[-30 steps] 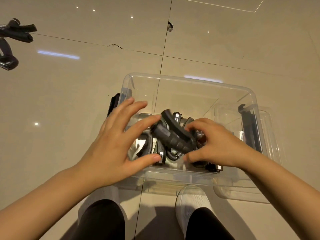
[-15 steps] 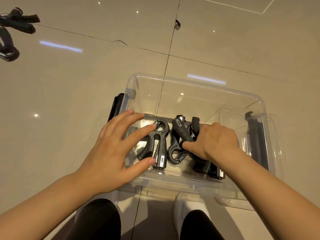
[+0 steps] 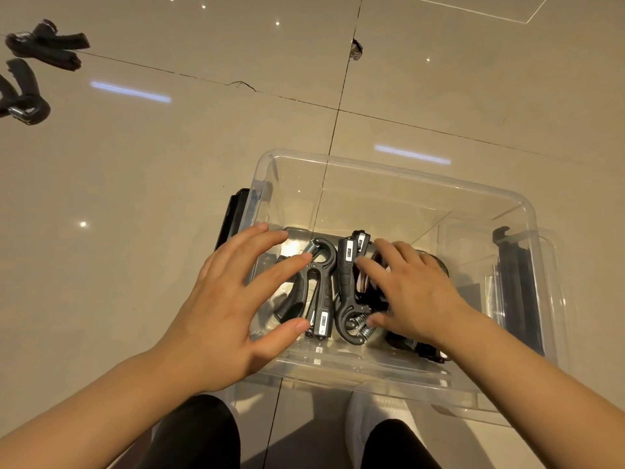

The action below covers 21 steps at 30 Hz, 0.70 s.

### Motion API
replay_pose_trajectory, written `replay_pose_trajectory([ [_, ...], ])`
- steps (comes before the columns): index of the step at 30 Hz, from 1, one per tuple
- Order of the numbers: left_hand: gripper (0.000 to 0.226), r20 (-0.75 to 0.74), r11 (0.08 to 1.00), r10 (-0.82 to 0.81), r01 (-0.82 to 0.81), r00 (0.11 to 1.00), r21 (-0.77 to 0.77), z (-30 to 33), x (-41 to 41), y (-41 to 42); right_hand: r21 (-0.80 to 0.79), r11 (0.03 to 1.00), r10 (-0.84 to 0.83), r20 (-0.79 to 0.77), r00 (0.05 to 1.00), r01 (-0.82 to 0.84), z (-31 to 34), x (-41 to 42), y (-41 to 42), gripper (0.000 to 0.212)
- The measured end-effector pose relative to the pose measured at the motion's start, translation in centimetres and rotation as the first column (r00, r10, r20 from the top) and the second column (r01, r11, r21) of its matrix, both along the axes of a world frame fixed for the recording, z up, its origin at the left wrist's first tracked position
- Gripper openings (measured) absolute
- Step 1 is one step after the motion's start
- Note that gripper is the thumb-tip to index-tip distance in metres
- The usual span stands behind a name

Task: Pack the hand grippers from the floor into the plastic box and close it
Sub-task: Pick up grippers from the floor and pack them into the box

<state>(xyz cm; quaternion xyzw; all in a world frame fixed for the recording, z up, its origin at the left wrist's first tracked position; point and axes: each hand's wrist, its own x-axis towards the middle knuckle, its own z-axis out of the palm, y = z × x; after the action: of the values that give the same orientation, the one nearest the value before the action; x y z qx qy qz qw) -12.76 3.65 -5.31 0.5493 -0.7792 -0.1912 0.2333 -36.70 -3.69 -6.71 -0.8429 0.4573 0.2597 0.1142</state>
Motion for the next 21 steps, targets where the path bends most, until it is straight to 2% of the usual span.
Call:
replay_pose_trajectory([
  [3,0.058,0.002,1.000,-0.001,0.001,1.000,0.004,0.1,0.0,0.0,0.085,0.980,0.184,-0.032,0.982,-0.180,-1.0,0.1,-0.1,0.108],
  [6,0.057,0.001,1.000,-0.005,0.005,1.000,0.000,0.1,0.0,0.0,0.049,0.972,0.233,-0.045,0.971,-0.231,-2.1,0.4,-0.2,0.104],
  [14,0.057,0.002,1.000,-0.008,0.008,1.000,0.003,0.0,0.1,0.0,0.031,0.999,0.028,0.082,0.996,-0.030,-1.5,-0.1,-1.2,0.088],
  [21,0.056,0.038,1.000,-0.005,0.005,0.999,-0.001,-0.1,0.0,0.0,0.034,0.999,0.018,0.124,0.992,-0.023,-1.8,-0.7,-1.2,0.085],
])
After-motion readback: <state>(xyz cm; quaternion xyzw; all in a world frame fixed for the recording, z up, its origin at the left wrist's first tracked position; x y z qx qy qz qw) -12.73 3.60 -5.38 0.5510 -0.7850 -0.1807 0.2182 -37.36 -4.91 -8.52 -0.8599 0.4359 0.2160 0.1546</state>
